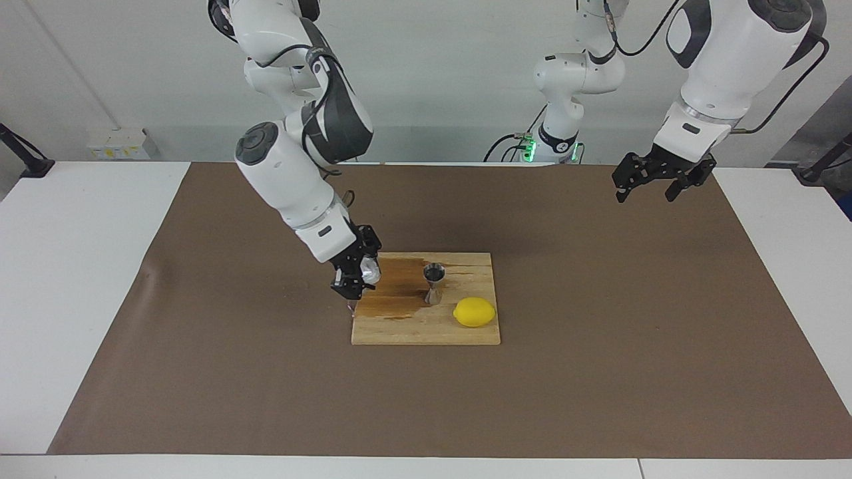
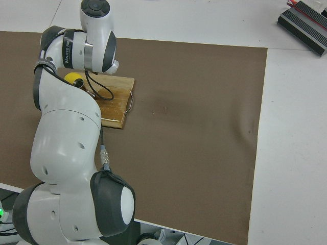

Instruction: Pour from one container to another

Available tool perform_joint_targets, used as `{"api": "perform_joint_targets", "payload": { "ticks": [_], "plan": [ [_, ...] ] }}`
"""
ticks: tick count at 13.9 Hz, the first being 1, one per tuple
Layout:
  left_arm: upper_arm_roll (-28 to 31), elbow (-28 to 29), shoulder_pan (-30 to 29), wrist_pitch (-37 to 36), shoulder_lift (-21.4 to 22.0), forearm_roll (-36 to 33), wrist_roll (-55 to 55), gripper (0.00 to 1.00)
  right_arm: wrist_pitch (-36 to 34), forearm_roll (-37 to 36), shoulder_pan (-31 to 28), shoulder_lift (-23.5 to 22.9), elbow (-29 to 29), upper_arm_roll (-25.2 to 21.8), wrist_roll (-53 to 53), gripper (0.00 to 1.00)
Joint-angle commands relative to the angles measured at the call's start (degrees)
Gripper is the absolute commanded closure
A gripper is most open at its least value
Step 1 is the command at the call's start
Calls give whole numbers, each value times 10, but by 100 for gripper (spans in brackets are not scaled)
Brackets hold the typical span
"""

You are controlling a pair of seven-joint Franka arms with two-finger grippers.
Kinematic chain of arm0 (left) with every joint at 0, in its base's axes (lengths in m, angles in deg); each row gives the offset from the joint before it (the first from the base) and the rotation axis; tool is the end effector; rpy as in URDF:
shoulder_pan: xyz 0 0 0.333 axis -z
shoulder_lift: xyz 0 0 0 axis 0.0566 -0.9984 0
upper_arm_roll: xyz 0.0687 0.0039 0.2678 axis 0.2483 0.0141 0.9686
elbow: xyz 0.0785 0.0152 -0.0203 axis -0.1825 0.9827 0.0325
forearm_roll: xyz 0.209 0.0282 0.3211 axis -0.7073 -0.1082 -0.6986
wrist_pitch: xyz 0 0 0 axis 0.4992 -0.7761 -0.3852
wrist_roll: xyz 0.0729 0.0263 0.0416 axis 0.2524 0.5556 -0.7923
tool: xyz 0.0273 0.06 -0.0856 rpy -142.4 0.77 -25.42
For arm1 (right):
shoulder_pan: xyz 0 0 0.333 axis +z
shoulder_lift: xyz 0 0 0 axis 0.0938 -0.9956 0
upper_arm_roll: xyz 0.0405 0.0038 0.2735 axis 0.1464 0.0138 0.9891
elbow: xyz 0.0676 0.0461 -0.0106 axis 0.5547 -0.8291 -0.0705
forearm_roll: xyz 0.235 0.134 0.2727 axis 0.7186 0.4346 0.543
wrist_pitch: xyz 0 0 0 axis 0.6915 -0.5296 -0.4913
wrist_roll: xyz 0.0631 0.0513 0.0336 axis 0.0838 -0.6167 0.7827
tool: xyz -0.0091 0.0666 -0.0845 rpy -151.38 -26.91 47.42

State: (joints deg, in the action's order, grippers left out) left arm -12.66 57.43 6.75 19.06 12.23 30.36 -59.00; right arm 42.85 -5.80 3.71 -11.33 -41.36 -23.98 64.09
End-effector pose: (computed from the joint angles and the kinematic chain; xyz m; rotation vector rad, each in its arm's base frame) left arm 0.5506 -0.0837 0.5739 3.1317 -0.0480 -0.0093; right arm 0.6351 0.1713 0.4233 -2.2270 -1.7149 -0.5023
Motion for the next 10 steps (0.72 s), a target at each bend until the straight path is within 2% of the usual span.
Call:
{"api": "perform_joint_targets", "payload": {
  "ticks": [1, 6, 10],
  "plan": [
    [-1, 15, -3, -3, 15, -8, 1, 0, 7, 77, -47, 38, -69, 6, 113, 83],
    [-1, 15, -3, -3, 14, -8, 1, 0, 8, 186, -137, 93, -203, 5, 296, 82],
    [-1, 15, -3, -3, 15, -8, 1, 0, 11, 249, -195, 91, -261, 5, 449, 82]
  ]
}}
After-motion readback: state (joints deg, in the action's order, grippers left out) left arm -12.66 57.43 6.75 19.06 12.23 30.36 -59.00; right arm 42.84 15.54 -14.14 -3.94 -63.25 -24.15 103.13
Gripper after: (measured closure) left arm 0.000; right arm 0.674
